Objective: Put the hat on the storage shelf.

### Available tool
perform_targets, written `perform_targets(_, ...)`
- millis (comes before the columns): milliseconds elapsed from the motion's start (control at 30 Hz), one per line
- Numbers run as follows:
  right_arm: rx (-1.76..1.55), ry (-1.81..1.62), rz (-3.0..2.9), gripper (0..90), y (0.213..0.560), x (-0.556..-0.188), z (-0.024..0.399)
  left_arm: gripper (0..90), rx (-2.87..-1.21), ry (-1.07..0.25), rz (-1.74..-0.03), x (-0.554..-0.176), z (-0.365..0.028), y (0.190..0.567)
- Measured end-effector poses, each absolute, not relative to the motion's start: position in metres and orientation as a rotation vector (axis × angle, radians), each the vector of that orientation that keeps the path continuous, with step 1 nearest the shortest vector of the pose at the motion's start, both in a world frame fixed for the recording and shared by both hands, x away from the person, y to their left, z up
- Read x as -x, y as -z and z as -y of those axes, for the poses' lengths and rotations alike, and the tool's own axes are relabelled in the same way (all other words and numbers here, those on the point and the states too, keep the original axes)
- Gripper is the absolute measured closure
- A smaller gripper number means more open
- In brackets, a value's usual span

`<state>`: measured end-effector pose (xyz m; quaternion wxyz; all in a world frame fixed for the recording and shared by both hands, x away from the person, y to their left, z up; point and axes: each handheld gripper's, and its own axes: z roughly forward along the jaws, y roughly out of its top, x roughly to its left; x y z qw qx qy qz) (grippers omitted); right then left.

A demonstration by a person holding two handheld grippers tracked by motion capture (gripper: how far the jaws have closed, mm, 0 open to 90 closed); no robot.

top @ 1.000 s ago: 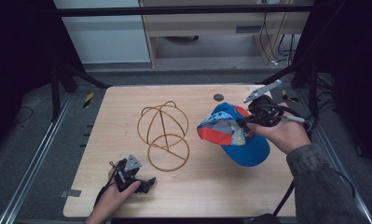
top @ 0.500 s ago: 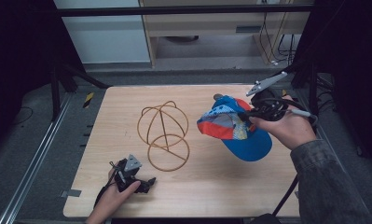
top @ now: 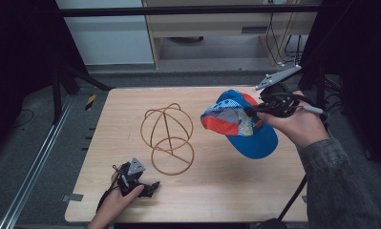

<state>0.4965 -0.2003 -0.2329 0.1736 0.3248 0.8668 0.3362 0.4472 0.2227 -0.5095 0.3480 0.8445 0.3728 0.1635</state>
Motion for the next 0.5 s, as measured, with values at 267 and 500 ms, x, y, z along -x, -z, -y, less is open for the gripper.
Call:
perform_targets(267,-0.907,-0.953,-2.448,89.9,0.224,-0.499,0.195,0.0,-2.190,-0.424,-0.966,-0.447,-0.223,0.509)
perform_targets(500,-0.871,-0.960,-2.447,89.9,0.214,-0.501,0.184,0.0,-2.190,-0.424,-0.966,-0.447,-0.223,0.509)
